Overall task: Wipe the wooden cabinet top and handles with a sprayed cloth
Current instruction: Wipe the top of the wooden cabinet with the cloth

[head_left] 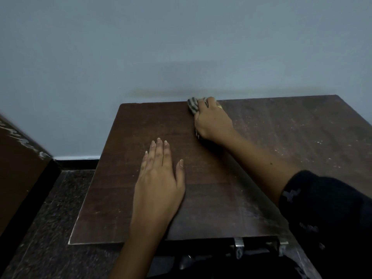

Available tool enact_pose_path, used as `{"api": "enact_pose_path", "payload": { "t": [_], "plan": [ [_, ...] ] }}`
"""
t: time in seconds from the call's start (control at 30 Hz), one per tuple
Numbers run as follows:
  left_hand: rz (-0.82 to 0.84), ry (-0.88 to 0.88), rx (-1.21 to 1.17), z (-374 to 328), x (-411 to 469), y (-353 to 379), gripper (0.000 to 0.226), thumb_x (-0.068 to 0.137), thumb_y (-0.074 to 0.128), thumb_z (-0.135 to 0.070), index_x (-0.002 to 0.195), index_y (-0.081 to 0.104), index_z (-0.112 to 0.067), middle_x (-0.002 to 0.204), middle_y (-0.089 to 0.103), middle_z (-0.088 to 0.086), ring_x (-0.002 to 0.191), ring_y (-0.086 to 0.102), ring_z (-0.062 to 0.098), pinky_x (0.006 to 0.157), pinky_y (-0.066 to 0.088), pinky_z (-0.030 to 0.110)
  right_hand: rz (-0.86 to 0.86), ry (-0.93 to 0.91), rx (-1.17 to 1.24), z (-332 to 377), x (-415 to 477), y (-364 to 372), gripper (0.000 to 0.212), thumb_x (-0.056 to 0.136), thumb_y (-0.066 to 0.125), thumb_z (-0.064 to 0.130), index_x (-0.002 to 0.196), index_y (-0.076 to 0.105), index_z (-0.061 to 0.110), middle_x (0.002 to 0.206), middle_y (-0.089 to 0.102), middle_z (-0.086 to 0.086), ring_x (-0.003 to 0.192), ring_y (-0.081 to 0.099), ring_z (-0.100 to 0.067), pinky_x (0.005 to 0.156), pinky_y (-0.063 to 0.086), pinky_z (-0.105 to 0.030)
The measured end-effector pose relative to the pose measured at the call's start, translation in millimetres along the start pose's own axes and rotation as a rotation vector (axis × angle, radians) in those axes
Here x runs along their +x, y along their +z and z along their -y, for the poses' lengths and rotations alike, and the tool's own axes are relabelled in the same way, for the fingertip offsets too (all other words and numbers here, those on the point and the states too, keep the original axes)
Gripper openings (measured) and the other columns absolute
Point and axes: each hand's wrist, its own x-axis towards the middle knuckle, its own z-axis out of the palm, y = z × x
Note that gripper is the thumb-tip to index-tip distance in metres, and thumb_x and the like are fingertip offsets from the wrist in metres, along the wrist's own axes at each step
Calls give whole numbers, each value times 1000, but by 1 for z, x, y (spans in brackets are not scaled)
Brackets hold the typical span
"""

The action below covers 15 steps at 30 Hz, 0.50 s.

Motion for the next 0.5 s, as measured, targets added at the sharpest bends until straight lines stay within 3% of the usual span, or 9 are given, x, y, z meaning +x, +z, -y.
{"api": "enact_pose_path", "payload": {
  "t": [0.33, 0.43, 0.5],
  "plan": [
    [-1, 0, 22, 1, 0, 4, 67, 87, 16, -44, 141, 23, -5, 151, 23, 14, 141, 14, 20, 112, 3, 29, -37, -34, -31, -1, -121, 7, 53, 98, 23, 27, 148, 18, 10, 152, 24, -9, 142, 20, -27, 116, 23, -36],
    [-7, 4, 29, 0, 0, 4, 71, 85, 10, -46, 140, 23, -4, 151, 24, 15, 140, 15, 21, 113, 6, 31, -75, -18, -43, -1, -156, 11, 64, 87, 13, 33, 143, 35, 10, 143, 41, -9, 134, 38, -28, 106, 40, -38],
    [-2, 0, 28, 0, -1, 4, 71, 85, 10, -47, 141, 23, -4, 151, 23, 15, 140, 15, 21, 113, 5, 31, -81, 11, -65, -1, -177, 11, 58, 83, 25, 29, 130, 53, 10, 128, 58, -8, 118, 58, -27, 87, 53, -36]
  ]
}}
